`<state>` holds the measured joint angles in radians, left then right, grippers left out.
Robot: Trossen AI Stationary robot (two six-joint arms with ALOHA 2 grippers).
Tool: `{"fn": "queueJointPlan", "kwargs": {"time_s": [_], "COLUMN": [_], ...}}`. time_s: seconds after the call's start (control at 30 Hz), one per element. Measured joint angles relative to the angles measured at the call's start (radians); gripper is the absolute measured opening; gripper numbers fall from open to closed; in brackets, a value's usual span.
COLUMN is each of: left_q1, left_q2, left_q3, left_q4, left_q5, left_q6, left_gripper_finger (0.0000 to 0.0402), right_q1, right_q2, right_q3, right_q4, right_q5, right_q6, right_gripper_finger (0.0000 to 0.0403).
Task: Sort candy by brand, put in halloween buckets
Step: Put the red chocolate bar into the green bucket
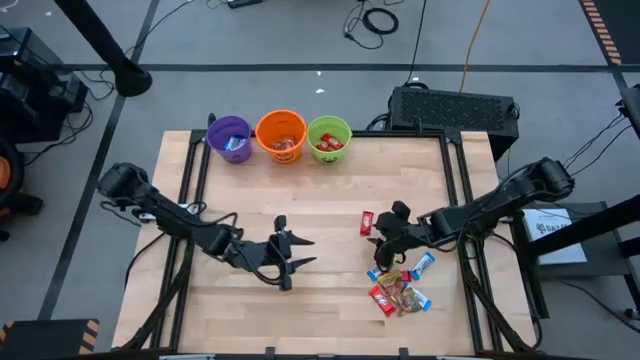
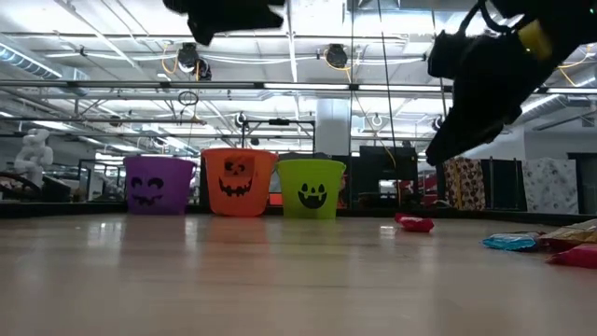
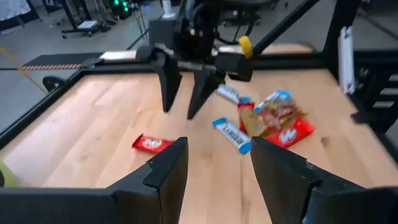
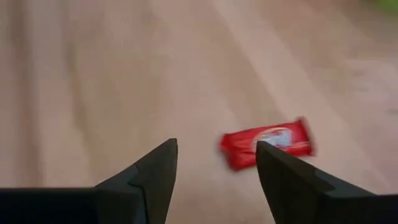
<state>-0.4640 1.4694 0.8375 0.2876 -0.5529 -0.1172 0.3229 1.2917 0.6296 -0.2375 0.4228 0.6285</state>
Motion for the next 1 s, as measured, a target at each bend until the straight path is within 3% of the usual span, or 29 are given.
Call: {"fn": "queueJointPlan", "kwargs": {"time_s": [0.2,0.33,0.63,0.77,0.93,1.0], "left_q1": [0.028,0.042,0.073,0.082,0.085,0.085], "left_q2": [0.050,0.056,0.056,0.056,0.056,0.055], "left_q3": [0.000,0.000,0.000,0.000,0.000,0.000], "left_q4": [0.013,0.040,0.052,0.042,0.039,0.039], "left_q5": [0.000,0.000,0.000,0.000,0.002,0.003], "left_q6": [-0.005,-0.006,0.022,0.034,0.055,0.061], "left_gripper_finger": [0.0183,0.0183,0.0183,0.0183,0.0183,0.0183], "right_q1": [-0.016,-0.057,-0.183,-0.216,-0.278,-0.300], "right_q2": [0.025,0.038,0.137,0.166,0.169,0.169], "right_q3": [0.000,0.000,-0.001,0.000,0.000,0.000], "right_q4": [-0.032,-0.042,0.004,0.019,0.076,0.083], "right_q5": [0.226,0.254,0.070,0.060,-0.080,-0.088], "right_q6": [-0.065,0.008,-0.143,-0.216,-0.256,-0.256], "right_gripper_finger": [0.0189,0.0170,0.0127,0.0127,0.0127,0.0127]}}
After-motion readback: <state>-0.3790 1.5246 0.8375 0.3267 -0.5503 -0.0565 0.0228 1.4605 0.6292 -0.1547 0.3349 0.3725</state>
